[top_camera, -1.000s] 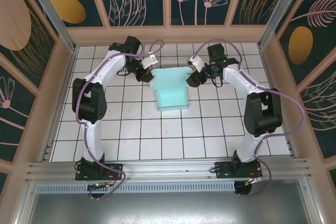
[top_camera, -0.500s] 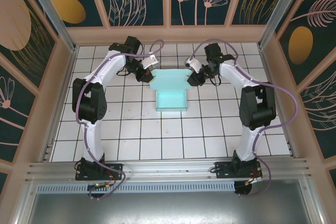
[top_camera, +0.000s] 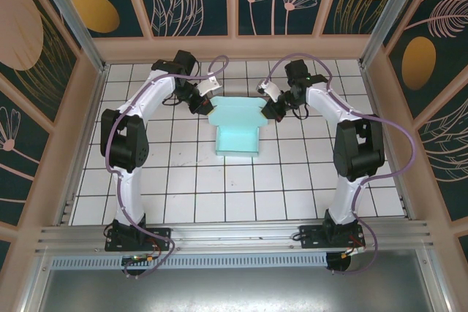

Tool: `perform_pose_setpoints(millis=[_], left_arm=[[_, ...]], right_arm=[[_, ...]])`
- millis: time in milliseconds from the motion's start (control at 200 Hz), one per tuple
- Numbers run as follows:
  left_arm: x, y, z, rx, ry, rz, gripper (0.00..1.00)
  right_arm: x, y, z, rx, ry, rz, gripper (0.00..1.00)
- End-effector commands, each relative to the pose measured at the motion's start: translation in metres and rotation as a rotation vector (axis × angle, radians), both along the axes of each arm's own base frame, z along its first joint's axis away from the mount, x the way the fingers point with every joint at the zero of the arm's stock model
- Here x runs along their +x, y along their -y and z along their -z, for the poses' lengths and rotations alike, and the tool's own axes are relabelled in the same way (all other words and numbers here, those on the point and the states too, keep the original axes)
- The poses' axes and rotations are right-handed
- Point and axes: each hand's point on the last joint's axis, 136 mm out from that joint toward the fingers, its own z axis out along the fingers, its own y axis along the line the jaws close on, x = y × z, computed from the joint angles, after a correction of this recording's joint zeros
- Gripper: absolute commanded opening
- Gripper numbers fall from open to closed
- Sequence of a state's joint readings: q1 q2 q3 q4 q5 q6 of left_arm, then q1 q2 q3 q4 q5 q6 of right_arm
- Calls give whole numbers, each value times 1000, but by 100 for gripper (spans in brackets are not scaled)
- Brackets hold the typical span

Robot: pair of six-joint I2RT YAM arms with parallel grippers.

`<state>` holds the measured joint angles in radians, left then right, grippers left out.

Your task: Fold the paper box

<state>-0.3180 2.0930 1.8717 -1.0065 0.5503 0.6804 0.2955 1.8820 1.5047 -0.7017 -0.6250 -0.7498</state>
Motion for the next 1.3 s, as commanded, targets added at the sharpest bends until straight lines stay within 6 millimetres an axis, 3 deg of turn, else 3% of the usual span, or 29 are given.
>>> perform_pose_setpoints(millis=[0, 105, 315, 465, 551, 796, 936, 1176, 1291], left_arm=[[-5, -9, 13, 53, -48, -13, 0], [2, -7, 9, 43, -31, -50, 0], [23, 3, -4, -36, 7, -166, 0], [61, 2, -20, -82, 121, -345, 0], [77, 3, -31, -126, 155, -436, 0], [90, 1, -47, -220, 181, -587, 0], [89, 8, -43, -282, 153, -637, 0], [90, 21, -31, -325, 143, -708, 0], [94, 22, -35, -369, 167, -756, 0]], right_arm=[[-4, -4, -9, 1, -11, -1, 0], [6, -4, -13, -18, 27, 77, 0], [49, 9, -28, -56, 169, 422, 0], [72, 26, -47, -4, 264, 707, 0], [72, 26, -51, 70, 255, 801, 0], [78, 27, -52, 179, 305, 1052, 0], [81, 28, -53, 289, 309, 1156, 0], [88, 25, -41, 281, 347, 1269, 0], [90, 25, -37, 301, 366, 1299, 0]])
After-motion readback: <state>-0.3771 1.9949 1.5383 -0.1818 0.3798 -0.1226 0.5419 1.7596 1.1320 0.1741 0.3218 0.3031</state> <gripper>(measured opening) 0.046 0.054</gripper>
